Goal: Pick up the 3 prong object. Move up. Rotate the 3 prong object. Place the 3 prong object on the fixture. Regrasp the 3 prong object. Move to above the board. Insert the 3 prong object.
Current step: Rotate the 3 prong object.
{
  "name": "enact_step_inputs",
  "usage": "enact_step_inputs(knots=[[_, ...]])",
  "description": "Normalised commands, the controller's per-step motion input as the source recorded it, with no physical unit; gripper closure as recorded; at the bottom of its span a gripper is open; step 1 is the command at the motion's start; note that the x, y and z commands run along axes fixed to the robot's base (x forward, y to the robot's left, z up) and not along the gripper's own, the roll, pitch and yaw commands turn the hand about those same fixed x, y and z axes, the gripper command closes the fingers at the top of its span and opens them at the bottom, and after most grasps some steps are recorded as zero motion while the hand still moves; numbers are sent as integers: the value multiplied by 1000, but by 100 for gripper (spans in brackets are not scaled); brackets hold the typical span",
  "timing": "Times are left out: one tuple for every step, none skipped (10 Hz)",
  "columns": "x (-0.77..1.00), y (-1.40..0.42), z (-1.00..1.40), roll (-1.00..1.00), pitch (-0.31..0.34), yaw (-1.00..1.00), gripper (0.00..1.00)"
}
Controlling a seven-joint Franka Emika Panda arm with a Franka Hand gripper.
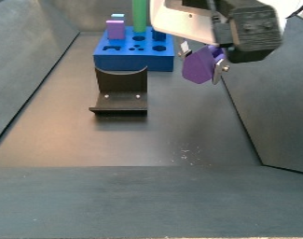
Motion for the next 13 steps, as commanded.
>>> enact_step_inputs(knots=[[8, 13, -11, -10, -3, -1000, 100], [8, 13, -11, -11, -3, -1000, 100], [8, 12, -11, -12, -3, -1000, 100], [8, 12, -11, -13, -3, -1000, 100], [8, 11, -12, -14, -3, -1000, 100], [8, 11, -12, -15, -3, -1000, 100], [8, 10, -12, -16, -4, -1000, 100], [8, 9, -12, -19, -4, -1000, 100], [8, 10, -12, -20, -4, -1000, 100], [8, 10, -12, -21, -5, -1000, 100], [8, 10, -12, -22, -5, -1000, 100], [8, 10, -12, -23, -5, -1000, 100], [7, 10, -12, -24, -5, -1000, 100]])
